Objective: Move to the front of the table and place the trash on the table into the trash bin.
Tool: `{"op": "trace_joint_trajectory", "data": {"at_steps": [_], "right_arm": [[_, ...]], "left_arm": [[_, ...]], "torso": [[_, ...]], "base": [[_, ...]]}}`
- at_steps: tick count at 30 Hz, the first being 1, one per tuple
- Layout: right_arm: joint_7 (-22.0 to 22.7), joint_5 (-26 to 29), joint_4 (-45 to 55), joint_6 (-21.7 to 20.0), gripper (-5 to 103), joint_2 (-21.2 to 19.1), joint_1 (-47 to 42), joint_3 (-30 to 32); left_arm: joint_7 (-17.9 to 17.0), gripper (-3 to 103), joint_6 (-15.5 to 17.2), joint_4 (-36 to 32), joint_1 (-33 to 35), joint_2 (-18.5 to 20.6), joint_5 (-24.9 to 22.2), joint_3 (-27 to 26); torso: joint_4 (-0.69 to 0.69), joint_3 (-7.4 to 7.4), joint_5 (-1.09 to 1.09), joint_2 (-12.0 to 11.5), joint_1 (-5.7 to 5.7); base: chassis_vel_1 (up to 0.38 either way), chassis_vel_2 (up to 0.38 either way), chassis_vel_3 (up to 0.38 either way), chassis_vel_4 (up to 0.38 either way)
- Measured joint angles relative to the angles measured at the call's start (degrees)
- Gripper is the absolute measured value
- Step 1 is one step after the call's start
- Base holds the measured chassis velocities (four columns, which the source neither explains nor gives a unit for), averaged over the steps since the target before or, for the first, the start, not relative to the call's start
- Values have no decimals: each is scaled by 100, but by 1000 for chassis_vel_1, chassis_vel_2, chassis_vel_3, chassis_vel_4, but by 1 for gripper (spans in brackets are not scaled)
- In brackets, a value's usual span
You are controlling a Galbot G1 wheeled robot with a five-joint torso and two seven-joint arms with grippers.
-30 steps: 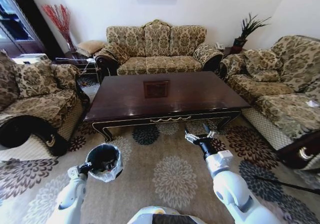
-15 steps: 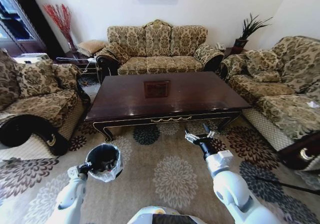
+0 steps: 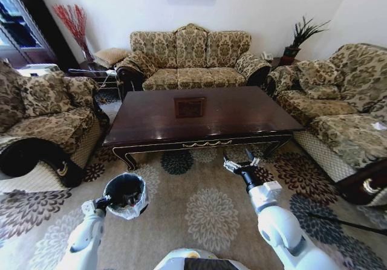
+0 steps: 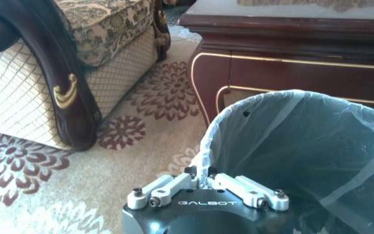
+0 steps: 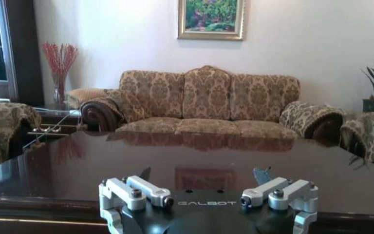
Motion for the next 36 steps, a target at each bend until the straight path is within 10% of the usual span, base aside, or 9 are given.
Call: {"op": "trace_joint_trajectory", "data": {"at_steps": [23, 36], "right_arm": [[0, 10, 2, -2, 100, 0, -1, 14], [42, 805, 282, -170, 100, 279, -140, 1402]], "left_arm": [[-1, 1, 0, -19, 1, 0, 0, -1], [26, 1, 32, -1765, 119, 8, -337, 103]], "torso": [[1, 0, 0, 0, 0], [1, 0, 1, 0, 0]], "base": [[0, 0, 0, 0], [0, 0, 0, 0]]}}
